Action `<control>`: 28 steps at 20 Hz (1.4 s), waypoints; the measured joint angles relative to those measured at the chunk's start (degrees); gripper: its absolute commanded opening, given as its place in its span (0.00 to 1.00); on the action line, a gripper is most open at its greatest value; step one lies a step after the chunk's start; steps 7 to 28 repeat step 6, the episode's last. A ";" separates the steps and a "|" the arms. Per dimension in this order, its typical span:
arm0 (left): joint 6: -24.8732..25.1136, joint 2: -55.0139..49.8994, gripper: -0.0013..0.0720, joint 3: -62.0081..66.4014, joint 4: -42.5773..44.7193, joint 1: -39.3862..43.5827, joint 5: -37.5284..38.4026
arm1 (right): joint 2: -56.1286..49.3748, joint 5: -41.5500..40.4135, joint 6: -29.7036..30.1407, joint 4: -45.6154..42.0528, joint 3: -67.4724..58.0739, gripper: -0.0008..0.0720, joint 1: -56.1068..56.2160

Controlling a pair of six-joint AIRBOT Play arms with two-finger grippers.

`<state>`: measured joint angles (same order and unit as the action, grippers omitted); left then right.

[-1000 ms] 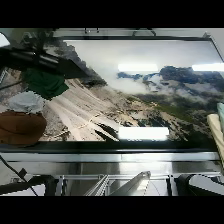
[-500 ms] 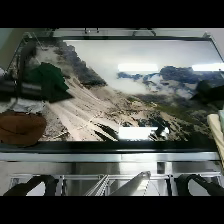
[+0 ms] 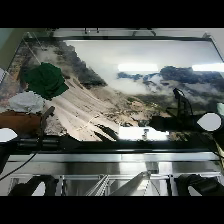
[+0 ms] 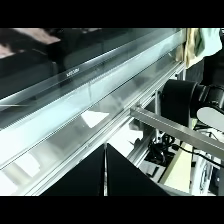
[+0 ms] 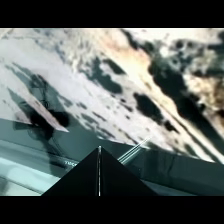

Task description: Fold the shirts.

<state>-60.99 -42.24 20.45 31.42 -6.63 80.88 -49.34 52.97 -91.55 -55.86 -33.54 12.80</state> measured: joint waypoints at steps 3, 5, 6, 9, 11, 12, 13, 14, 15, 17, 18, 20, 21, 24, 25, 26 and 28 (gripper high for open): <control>0.02 2.40 0.04 -1.51 0.02 0.00 -0.26 | 0.13 -0.92 0.66 0.52 0.79 0.05 0.79; 0.02 3.93 0.04 -1.95 0.00 0.00 -0.72 | 0.13 -1.11 0.76 0.83 0.98 0.05 0.98; 0.02 4.72 0.04 -2.08 0.00 0.00 -1.05 | 0.13 -1.33 0.79 0.90 1.05 0.05 1.05; 0.02 4.72 0.04 -2.08 0.00 0.00 -1.05 | 0.13 -1.33 0.79 0.90 1.05 0.05 1.05; 0.02 4.72 0.04 -2.08 0.00 0.00 -1.05 | 0.13 -1.33 0.79 0.90 1.05 0.05 1.05; 0.02 4.72 0.04 -2.08 0.00 0.00 -1.05 | 0.13 -1.33 0.79 0.90 1.05 0.05 1.05; 0.02 4.72 0.04 -2.08 0.00 0.00 -1.05 | 0.13 -1.33 0.79 0.90 1.05 0.05 1.05; 0.02 4.72 0.04 -2.08 0.00 0.00 -1.05 | 0.13 -1.33 0.79 0.90 1.05 0.05 1.05; 0.02 4.72 0.04 -2.08 0.00 0.00 -1.05 | 0.13 -1.33 0.79 0.90 1.05 0.05 1.05; 0.02 4.72 0.04 -2.08 0.00 0.00 -1.05 | 0.13 -1.33 0.79 0.90 1.05 0.05 1.05; 0.02 4.72 0.04 -2.08 0.00 0.00 -1.05 | 0.13 -1.33 0.79 0.90 1.05 0.05 1.05; 0.02 4.72 0.04 -2.08 0.00 0.00 -1.05 | 0.13 -1.33 0.79 0.90 1.05 0.05 1.05; 0.02 4.72 0.04 -2.08 0.00 0.00 -1.05 | 0.13 -1.33 0.79 0.90 1.05 0.05 1.05; 0.02 4.72 0.04 -2.08 0.00 0.00 -1.05 | 0.13 -1.33 0.79 0.90 1.05 0.05 1.05; 0.02 4.72 0.04 -2.08 0.00 0.00 -1.05 | 0.13 -1.33 0.79 0.90 1.05 0.05 1.05; 0.02 4.72 0.04 -2.08 0.00 0.00 -1.05 | 0.13 -1.33 0.79 0.90 1.05 0.05 1.05; 0.02 4.72 0.04 -2.08 0.00 0.00 -1.05 | 0.13 -1.33 0.79 0.90 1.05 0.05 1.05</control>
